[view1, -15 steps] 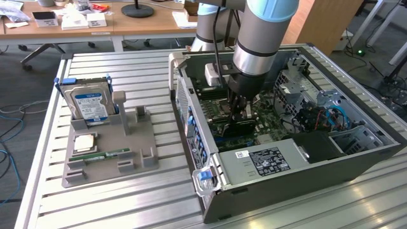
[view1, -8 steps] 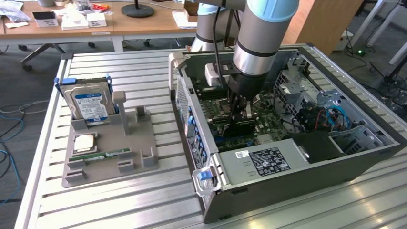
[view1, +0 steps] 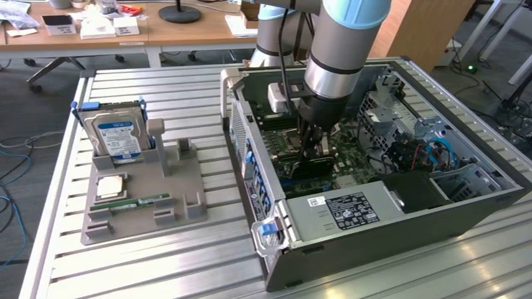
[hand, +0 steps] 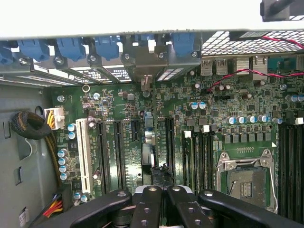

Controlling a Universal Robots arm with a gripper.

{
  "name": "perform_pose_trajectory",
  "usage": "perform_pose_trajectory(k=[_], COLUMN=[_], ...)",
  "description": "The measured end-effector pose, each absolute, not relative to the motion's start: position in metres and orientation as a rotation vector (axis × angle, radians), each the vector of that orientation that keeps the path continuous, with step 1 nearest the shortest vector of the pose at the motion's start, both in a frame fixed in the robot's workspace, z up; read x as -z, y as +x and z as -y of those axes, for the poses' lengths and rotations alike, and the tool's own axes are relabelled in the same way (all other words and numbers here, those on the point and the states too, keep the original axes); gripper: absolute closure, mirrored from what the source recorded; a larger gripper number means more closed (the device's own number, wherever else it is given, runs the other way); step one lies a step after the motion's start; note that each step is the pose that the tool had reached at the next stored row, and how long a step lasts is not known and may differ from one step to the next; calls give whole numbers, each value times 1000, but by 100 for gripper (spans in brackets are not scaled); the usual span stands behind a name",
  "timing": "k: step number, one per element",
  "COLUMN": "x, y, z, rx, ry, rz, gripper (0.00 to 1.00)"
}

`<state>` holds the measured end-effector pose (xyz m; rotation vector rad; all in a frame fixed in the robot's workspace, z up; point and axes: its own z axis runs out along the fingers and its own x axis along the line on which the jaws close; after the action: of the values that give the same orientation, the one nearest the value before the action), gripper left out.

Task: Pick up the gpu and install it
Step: 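Press down on the gpu until it lock into place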

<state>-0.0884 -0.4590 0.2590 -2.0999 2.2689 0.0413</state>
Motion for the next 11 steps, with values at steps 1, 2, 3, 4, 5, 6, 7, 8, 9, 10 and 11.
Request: perform_pose_trajectory(k=[1, 2, 3, 4, 5, 6, 7, 8, 9, 10, 11], x=[-259, -259, -259, -259, -259, -259, -260, -260, -261, -261, -262], y=[-88, -88, -88, -88, -88, -88, -88, -88, -88, -88, -88], z=[459, 459, 459, 459, 459, 459, 459, 459, 459, 459, 459], rx=[-41, -41, -41, -41, -41, -41, -42, -42, -42, -42, -42], ry=[-2100, -2100, -2100, -2100, -2100, -2100, -2100, -2099, -2099, -2099, -2099], rz=[-2269, -2269, -2269, -2269, -2269, -2269, -2269, -2268, -2268, -2268, -2268], gripper=[89, 89, 89, 89, 89, 89, 89, 89, 89, 89, 89])
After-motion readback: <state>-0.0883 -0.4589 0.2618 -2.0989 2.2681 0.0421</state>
